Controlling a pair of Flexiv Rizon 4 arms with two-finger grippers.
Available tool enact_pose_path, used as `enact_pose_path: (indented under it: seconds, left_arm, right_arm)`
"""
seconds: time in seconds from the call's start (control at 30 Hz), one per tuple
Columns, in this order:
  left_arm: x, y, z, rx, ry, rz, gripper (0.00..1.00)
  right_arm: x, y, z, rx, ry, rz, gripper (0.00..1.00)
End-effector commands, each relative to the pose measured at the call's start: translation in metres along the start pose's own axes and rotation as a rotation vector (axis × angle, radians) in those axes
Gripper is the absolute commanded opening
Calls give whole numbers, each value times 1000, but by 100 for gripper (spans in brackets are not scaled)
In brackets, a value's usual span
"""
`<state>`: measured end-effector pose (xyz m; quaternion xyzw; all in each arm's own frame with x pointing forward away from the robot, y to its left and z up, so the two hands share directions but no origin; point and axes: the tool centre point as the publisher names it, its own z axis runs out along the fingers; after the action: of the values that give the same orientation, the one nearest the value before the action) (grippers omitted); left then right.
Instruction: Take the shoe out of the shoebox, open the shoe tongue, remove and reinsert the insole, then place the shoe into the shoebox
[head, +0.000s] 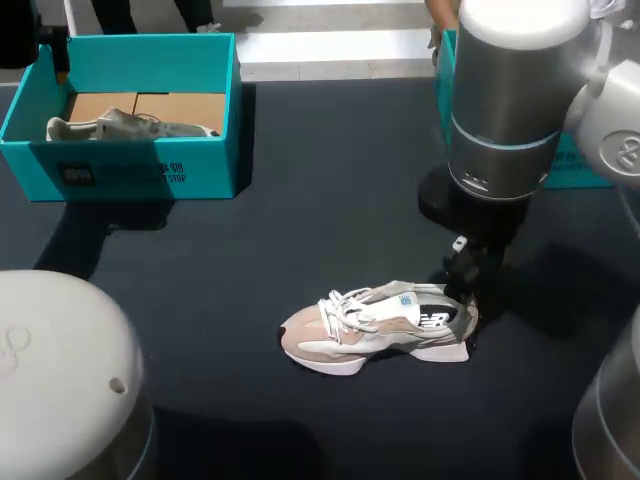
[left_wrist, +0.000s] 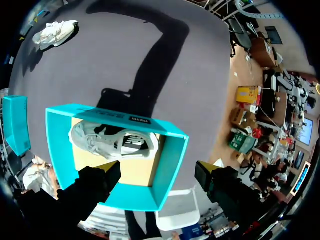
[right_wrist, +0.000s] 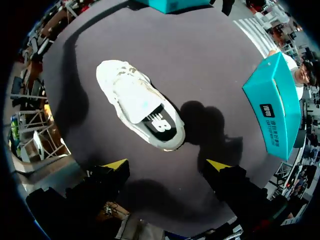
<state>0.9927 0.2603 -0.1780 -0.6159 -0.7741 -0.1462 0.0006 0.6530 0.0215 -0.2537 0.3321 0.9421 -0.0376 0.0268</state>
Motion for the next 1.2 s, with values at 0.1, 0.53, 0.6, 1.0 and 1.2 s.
enact_pose_path:
  seconds: [0.1,0.53,0.6,1.0,1.2]
  left_arm:
    - [0,-1,0,-3,1,0,100]
    - [0,-1,0,-3,1,0,100]
    - [0,-1,0,-3,1,0,100]
    - [0,-1,0,-3,1,0,100]
    - [0,-1,0,-3,1,0,100]
  right_arm:
    - [2,-9,2,-92,-6,-28,100]
    - [-24,-20,6,-179,11,-377,100]
    - [-29,-19,4,-198,16,-435,100]
    - [-44,-19,2,-270,47,-594,100]
    - [-44,-19,2,-270,47,-594,100]
